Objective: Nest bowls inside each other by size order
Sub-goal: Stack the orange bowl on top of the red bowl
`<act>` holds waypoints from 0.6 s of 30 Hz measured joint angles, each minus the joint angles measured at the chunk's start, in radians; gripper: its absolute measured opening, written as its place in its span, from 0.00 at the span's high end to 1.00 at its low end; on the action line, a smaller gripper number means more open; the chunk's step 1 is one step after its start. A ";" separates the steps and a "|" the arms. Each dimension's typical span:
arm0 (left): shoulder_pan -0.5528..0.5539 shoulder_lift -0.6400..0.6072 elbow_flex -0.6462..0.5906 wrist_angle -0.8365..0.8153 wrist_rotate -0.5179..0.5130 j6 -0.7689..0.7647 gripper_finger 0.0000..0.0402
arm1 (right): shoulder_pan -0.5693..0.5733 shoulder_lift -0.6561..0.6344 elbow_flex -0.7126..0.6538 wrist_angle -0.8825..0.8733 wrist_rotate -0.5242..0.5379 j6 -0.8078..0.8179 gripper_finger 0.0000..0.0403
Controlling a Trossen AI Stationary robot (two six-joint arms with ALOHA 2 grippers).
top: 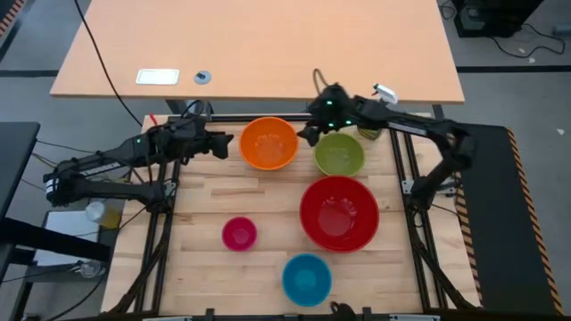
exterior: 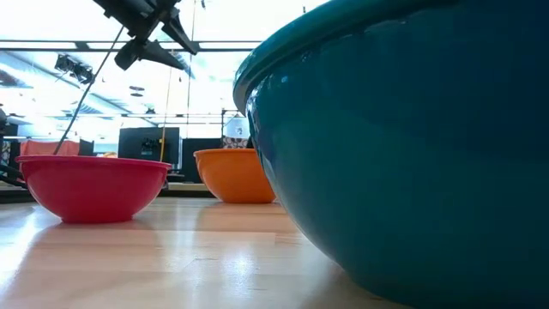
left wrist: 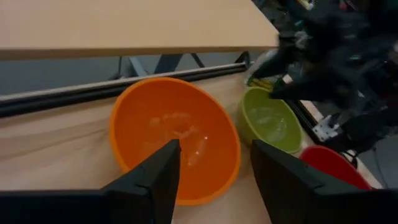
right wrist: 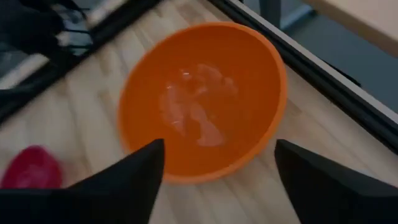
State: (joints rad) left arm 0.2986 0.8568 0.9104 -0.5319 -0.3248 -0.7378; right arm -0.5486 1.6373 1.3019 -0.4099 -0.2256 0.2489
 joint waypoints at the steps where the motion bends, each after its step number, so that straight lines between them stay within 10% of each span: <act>1: -0.008 -0.002 0.000 -0.003 0.001 -0.007 0.50 | 0.000 0.034 0.017 -0.004 0.020 0.003 0.18; 18: -0.146 0.001 0.000 -0.004 0.008 -0.074 0.50 | 0.004 0.357 0.153 -0.010 0.130 0.010 0.46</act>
State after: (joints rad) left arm 0.1528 0.8574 0.9104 -0.5354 -0.3168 -0.8118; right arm -0.5442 1.9940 1.4548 -0.4198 -0.0956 0.2586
